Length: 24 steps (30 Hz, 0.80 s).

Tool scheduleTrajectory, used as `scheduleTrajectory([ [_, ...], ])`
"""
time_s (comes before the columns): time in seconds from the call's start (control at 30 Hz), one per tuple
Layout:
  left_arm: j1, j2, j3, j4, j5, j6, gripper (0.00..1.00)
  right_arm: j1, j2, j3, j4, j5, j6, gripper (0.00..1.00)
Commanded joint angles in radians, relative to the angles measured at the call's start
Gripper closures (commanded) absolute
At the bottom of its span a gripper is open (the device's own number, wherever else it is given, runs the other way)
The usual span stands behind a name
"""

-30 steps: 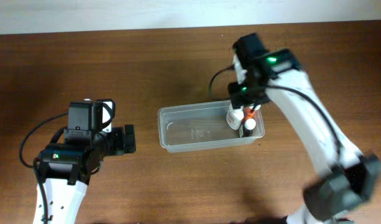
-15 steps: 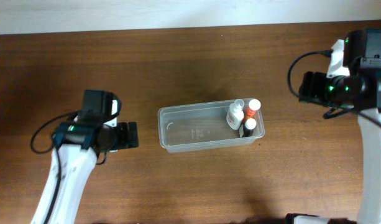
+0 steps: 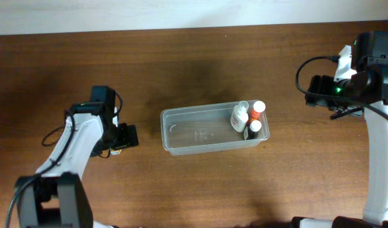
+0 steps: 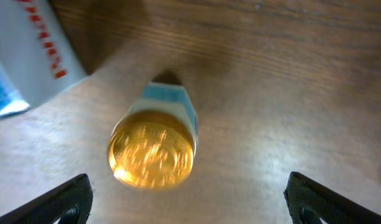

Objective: Pack container
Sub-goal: 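Grasp the gold-capped jar with the left gripper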

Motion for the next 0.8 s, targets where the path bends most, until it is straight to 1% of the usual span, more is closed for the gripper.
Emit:
scheduleTrajectory([
  [0.0,0.004,0.043,0.002,0.018,0.042,0.019,0.01,-0.002,-0.005,-0.008,0.005,-0.013,-0.011,0.23],
  [0.23,0.004,0.086,0.002,0.059,0.041,0.023,0.01,-0.002,-0.005,-0.008,0.004,-0.013,-0.011,0.23],
  [0.33,0.004,0.086,0.002,0.062,0.036,0.023,0.11,-0.002,-0.005,-0.008,0.003,-0.013,-0.011,0.23],
  [0.37,0.004,0.086,0.002,0.062,0.032,0.023,0.21,-0.002,-0.005,-0.008,0.002,-0.013,-0.011,0.23],
  [0.4,0.004,0.087,0.002,0.062,0.029,0.023,0.26,-0.002,-0.005,-0.008,0.002,-0.013,-0.011,0.23],
  [0.5,0.004,0.087,0.002,0.061,0.026,0.023,0.37,-0.002,-0.005,-0.008,0.001,-0.013,-0.011,0.23],
  [0.53,0.004,0.087,0.002,0.061,0.026,0.023,0.38,-0.002,-0.005,-0.008,0.001,-0.013,-0.011,0.23],
  [0.67,0.004,0.087,0.002,0.06,0.026,0.023,0.39,-0.002,-0.005,-0.008,0.001,-0.013,-0.011,0.23],
  [0.73,0.004,0.087,0.002,0.059,0.026,0.023,0.42,-0.002,-0.005,-0.008,0.001,-0.013,-0.011,0.23],
  [0.77,0.004,0.087,0.002,0.059,0.025,0.023,0.42,-0.002,-0.005,-0.008,0.001,-0.013,-0.011,0.23],
])
